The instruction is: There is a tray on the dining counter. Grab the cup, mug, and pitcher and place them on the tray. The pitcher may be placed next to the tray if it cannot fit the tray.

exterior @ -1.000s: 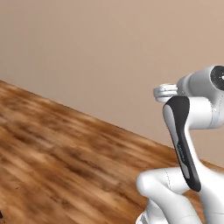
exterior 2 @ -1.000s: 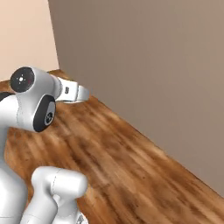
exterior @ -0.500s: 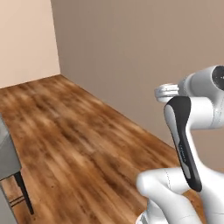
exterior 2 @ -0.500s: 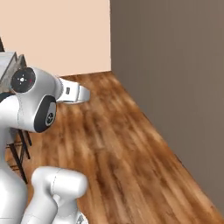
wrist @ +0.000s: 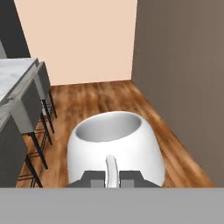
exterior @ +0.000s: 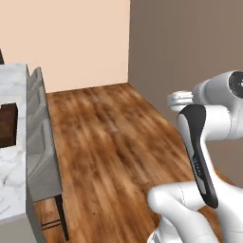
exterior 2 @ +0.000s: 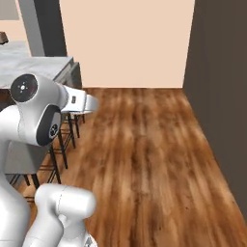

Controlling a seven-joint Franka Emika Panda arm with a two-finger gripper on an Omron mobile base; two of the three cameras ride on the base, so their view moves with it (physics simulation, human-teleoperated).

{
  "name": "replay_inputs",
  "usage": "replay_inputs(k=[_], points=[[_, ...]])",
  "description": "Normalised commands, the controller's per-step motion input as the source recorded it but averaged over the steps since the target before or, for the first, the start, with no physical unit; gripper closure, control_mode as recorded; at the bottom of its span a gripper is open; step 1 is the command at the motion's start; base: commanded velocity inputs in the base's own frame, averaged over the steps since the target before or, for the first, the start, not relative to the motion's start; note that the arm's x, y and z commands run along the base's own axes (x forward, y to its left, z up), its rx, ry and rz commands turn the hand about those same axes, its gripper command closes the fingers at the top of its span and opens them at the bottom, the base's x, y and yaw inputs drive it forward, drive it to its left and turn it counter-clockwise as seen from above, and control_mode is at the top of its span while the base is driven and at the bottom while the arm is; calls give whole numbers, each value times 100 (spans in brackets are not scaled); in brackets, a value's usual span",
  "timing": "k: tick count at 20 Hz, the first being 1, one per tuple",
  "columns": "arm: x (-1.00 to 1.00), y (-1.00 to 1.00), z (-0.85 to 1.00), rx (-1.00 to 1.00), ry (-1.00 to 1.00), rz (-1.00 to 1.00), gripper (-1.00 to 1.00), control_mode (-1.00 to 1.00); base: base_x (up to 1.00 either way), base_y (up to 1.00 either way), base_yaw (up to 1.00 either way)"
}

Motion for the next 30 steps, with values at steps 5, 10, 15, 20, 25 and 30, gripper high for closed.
replay_inputs(k=[5, 10, 15, 20, 25, 30], points=[[0, 0, 0, 0, 0, 0, 100, 100, 100, -42, 38], [0, 0, 0, 0, 0, 0, 100, 100, 100, -54, 32], [0, 0, 0, 0, 0, 0, 100, 100, 100, -54, 33], [0, 0, 0, 0, 0, 0, 100, 100, 100, -53, 36], [0, 0, 0, 0, 0, 0, 100, 100, 100, -46, 40], [0, 0, 0, 0, 0, 0, 100, 100, 100, -30, 50]])
